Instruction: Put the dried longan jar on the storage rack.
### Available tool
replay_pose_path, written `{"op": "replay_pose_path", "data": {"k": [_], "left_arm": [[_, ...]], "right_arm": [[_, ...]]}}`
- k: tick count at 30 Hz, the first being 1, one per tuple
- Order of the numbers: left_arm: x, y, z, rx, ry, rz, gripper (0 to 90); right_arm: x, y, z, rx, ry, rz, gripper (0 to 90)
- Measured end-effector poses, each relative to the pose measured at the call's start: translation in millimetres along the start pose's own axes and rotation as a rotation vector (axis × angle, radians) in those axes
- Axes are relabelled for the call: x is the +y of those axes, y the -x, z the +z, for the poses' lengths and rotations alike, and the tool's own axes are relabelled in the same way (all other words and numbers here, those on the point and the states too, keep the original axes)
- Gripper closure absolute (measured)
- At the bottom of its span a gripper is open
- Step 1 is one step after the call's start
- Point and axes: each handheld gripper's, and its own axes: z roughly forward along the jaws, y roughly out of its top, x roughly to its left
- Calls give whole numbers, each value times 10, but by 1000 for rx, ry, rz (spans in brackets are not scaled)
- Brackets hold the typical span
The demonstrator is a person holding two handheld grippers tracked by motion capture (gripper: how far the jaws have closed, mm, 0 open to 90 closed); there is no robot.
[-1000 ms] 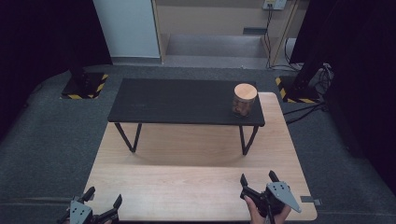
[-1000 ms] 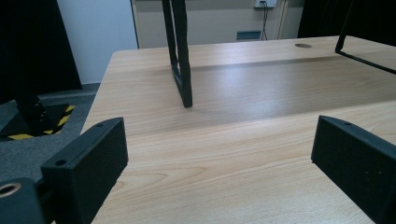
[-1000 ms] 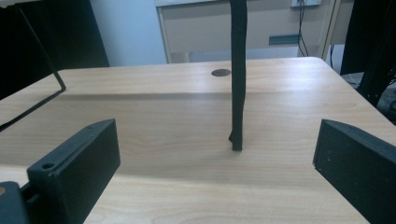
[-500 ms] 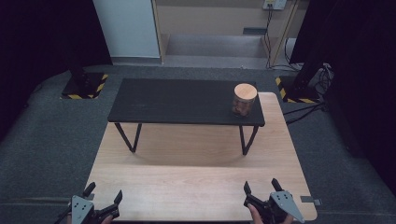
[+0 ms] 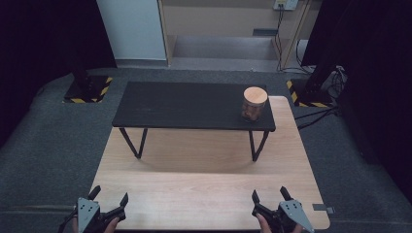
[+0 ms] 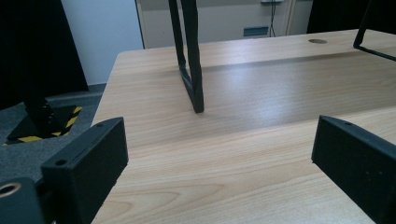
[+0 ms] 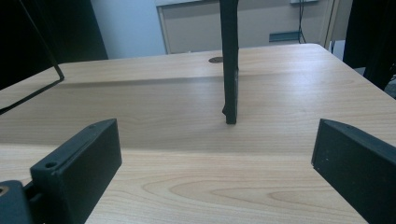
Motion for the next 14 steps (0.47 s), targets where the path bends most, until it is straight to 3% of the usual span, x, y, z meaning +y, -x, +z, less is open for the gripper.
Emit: {"op": "replay_pose_path", "data": {"k": [14], "left_arm": [[22, 18, -1, -5, -3, 1, 22]], "right_arm": [[-10, 20, -19, 8, 1, 6, 15]]}}
